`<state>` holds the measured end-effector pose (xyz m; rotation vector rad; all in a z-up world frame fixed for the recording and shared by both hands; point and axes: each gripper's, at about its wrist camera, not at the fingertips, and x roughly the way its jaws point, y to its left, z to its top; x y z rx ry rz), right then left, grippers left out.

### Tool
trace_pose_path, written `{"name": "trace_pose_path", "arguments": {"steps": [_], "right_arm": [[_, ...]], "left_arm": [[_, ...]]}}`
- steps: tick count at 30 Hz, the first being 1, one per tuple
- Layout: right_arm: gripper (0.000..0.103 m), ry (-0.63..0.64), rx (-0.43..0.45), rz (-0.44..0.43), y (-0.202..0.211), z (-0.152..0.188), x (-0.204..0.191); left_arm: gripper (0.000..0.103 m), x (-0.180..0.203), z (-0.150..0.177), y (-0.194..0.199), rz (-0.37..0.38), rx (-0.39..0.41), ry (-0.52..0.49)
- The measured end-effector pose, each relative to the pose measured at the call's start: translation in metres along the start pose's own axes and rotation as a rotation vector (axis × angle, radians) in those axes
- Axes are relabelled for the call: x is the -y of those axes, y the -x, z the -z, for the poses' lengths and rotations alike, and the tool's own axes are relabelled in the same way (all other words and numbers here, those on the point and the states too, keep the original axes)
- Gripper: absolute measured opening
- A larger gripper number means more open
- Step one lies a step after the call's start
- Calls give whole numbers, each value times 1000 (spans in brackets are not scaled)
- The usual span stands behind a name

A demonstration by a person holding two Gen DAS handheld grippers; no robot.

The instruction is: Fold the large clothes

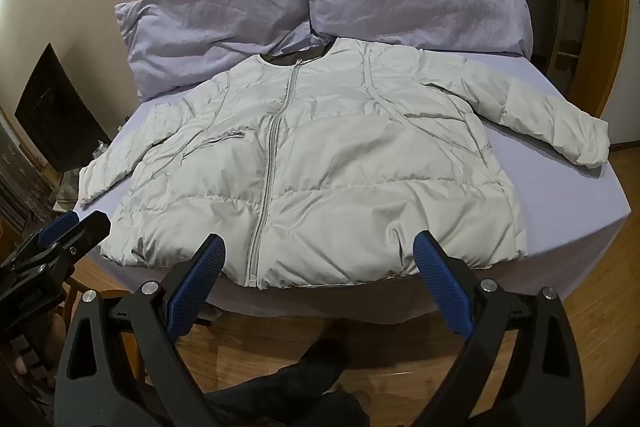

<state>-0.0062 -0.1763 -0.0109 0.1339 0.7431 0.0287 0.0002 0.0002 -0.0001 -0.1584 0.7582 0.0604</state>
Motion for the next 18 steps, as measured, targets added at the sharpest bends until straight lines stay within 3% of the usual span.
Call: {"name": "trace_pose_path", "arguments": {"steps": [18], "right_arm": [[97, 5, -3, 7, -2, 0, -2]], "left_arm": [[101, -5, 3, -2, -2, -5, 6]]}}
